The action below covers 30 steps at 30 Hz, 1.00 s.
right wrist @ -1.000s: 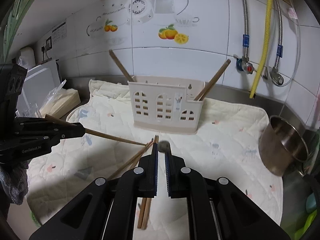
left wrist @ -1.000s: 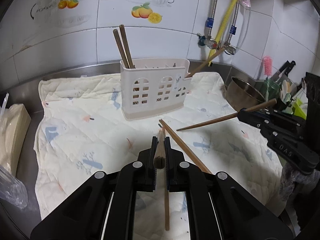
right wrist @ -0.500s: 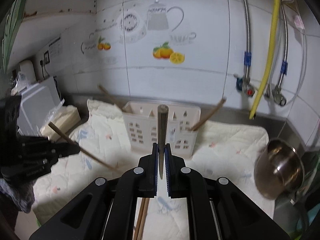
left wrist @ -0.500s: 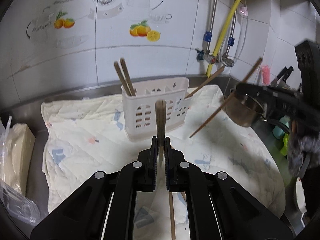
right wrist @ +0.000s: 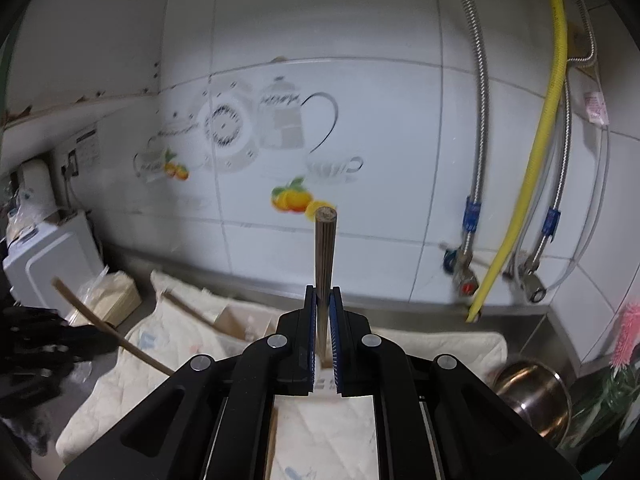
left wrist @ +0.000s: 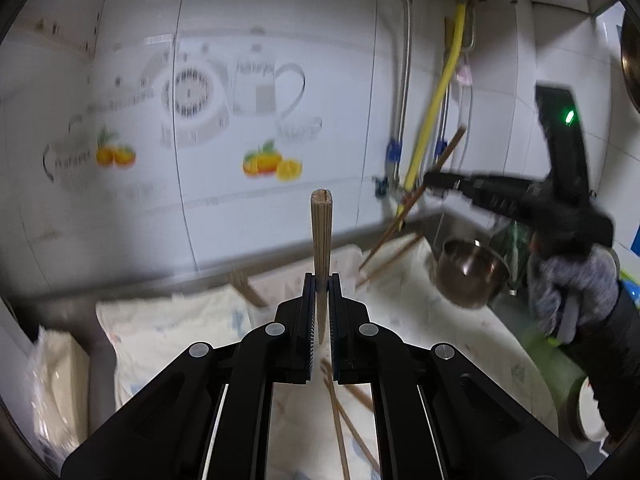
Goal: Organize utensils
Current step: 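Lower the right tool's chopstick into the holder while the left tool inserts its chopstick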
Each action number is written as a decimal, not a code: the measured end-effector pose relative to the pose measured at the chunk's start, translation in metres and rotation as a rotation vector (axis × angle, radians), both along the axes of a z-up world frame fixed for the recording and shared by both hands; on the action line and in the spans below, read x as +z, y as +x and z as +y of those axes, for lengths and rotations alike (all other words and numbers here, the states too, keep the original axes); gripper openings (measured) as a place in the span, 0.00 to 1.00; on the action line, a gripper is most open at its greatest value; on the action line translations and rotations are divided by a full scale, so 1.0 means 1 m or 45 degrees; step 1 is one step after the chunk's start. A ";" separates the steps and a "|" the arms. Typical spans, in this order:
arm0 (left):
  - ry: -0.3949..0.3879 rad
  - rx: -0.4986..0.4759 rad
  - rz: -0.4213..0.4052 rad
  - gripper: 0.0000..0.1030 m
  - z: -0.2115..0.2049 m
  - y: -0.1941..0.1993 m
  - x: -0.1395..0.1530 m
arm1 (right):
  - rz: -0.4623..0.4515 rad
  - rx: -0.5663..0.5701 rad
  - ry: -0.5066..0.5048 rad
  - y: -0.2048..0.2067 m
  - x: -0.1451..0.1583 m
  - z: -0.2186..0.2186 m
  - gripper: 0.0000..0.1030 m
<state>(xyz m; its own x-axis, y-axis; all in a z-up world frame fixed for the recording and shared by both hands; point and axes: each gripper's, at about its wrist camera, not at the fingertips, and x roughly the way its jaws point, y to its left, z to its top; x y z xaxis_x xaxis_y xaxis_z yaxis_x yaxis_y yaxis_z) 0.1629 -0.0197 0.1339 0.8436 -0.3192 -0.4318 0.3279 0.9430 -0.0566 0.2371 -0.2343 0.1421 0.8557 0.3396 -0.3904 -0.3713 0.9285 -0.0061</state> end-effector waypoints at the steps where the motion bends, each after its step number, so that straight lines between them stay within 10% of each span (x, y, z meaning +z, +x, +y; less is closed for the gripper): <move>1: -0.003 0.002 -0.013 0.05 0.001 0.003 0.006 | 0.006 -0.002 0.005 0.004 0.001 0.000 0.06; 9: 0.046 0.093 -0.115 0.05 -0.001 0.038 0.030 | 0.079 -0.011 -0.001 0.033 -0.024 0.009 0.06; 30: -0.049 0.155 0.178 0.05 0.020 0.106 -0.045 | 0.178 -0.018 -0.027 0.056 -0.063 0.013 0.07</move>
<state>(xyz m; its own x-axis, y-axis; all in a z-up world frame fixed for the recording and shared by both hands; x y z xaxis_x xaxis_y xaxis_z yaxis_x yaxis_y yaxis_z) 0.2689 0.0005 0.0893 0.8096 -0.2372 -0.5370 0.1982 0.9715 -0.1303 0.2927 -0.2217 0.0791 0.7973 0.3182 -0.5129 -0.3566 0.9339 0.0251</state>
